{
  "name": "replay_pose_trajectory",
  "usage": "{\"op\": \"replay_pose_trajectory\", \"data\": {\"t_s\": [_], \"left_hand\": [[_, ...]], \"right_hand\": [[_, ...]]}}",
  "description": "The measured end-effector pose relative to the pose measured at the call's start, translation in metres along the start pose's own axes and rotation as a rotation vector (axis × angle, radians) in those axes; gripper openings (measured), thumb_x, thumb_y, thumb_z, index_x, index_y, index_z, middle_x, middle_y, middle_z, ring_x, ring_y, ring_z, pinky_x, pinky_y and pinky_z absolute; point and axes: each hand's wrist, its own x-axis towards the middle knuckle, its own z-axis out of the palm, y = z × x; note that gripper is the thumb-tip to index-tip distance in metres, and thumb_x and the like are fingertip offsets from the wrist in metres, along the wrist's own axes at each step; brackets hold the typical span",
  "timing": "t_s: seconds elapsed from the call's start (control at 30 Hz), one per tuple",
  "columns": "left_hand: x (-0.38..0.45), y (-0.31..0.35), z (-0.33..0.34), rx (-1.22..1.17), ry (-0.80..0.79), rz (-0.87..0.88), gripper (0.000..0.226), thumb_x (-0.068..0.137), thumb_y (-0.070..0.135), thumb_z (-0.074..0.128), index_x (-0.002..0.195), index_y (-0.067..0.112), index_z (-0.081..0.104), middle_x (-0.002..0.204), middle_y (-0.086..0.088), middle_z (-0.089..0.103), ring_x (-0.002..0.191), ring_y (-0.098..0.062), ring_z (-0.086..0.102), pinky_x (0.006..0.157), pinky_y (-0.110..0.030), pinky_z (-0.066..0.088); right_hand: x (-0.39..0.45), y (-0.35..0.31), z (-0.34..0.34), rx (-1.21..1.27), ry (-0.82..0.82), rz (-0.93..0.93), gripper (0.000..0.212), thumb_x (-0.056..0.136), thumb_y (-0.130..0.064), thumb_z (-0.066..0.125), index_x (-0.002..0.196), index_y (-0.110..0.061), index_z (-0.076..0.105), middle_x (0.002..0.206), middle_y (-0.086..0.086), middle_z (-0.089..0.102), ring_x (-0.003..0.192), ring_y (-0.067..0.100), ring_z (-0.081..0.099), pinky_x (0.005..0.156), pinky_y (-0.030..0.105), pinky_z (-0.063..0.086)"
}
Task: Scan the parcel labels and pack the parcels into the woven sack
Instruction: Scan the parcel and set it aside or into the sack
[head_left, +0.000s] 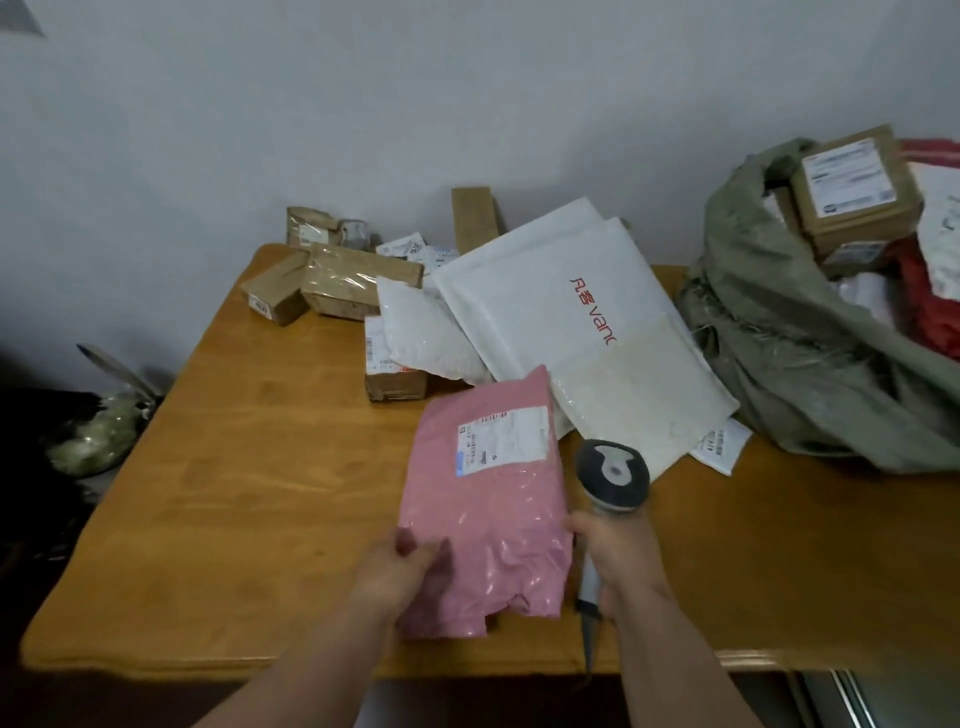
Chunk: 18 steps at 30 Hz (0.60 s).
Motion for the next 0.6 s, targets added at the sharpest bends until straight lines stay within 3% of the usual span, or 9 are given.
{"op": "replay_pose_trajectory", "data": {"t_s": [0.07, 0.17, 0.27, 0.33, 0.47, 0.53, 0.6], "left_hand": [[0.015, -0.009, 0.007, 0.176, 0.109, 0.013, 0.036, 0.085, 0.037, 0.075, 0.102, 0.011, 0.058, 0.119, -0.013, 0.061, 0.103, -0.032, 0.061, 0.095, -0.043, 0.051], [0.024, -0.006, 0.009, 0.337, 0.232, 0.033, 0.053, 0.079, 0.05, 0.075, 0.112, 0.011, 0.06, 0.13, -0.016, 0.055, 0.122, -0.034, 0.052, 0.106, -0.042, 0.042], [0.03, 0.001, 0.015, 0.023, 0.106, -0.027, 0.043, 0.077, 0.034, 0.083, 0.104, 0.006, 0.064, 0.104, -0.016, 0.071, 0.096, -0.034, 0.068, 0.089, -0.05, 0.056], [0.032, 0.004, 0.022, -0.129, 0.037, -0.076, 0.035, 0.079, 0.02, 0.083, 0.105, 0.002, 0.067, 0.096, -0.018, 0.074, 0.087, -0.034, 0.071, 0.082, -0.047, 0.059], [0.032, -0.001, 0.028, -0.258, -0.039, -0.114, 0.029, 0.083, 0.011, 0.079, 0.109, 0.004, 0.068, 0.093, -0.017, 0.075, 0.085, -0.037, 0.072, 0.08, -0.052, 0.059], [0.03, -0.002, 0.027, -0.328, -0.047, -0.11, 0.023, 0.086, 0.011, 0.076, 0.106, 0.011, 0.065, 0.092, -0.015, 0.075, 0.083, -0.038, 0.072, 0.07, -0.049, 0.06], [0.028, 0.0, 0.025, -0.35, -0.029, -0.071, 0.021, 0.089, 0.012, 0.073, 0.107, 0.014, 0.063, 0.094, -0.012, 0.074, 0.086, -0.036, 0.07, 0.074, -0.051, 0.059]], "right_hand": [[0.003, 0.009, -0.005, -0.092, 0.008, -0.031, 0.032, 0.077, -0.004, 0.076, 0.106, -0.006, 0.063, 0.091, 0.011, 0.067, 0.087, 0.026, 0.064, 0.084, 0.042, 0.053], [0.007, 0.021, -0.012, -0.093, -0.007, -0.024, 0.025, 0.08, -0.007, 0.076, 0.1, -0.014, 0.064, 0.093, 0.006, 0.071, 0.09, 0.023, 0.067, 0.079, 0.04, 0.054], [0.011, 0.03, -0.013, -0.061, -0.053, 0.043, 0.018, 0.081, -0.004, 0.074, 0.092, -0.012, 0.064, 0.083, 0.008, 0.066, 0.082, 0.027, 0.064, 0.075, 0.039, 0.054], [0.012, 0.035, -0.012, -0.101, -0.09, 0.084, 0.017, 0.079, -0.005, 0.072, 0.094, -0.005, 0.065, 0.081, 0.015, 0.062, 0.077, 0.028, 0.059, 0.073, 0.039, 0.051], [0.01, 0.042, -0.007, -0.107, -0.102, 0.114, 0.024, 0.076, -0.009, 0.073, 0.099, -0.01, 0.065, 0.105, 0.02, 0.07, 0.1, 0.034, 0.068, 0.094, 0.052, 0.054], [0.01, 0.041, -0.007, -0.077, -0.079, 0.076, 0.021, 0.079, -0.014, 0.076, 0.095, -0.021, 0.064, 0.097, 0.011, 0.074, 0.09, 0.027, 0.073, 0.081, 0.046, 0.059], [0.01, 0.035, -0.009, -0.036, -0.081, 0.014, 0.022, 0.082, -0.022, 0.078, 0.097, -0.028, 0.063, 0.08, -0.005, 0.076, 0.069, 0.013, 0.075, 0.066, 0.033, 0.055]]}}
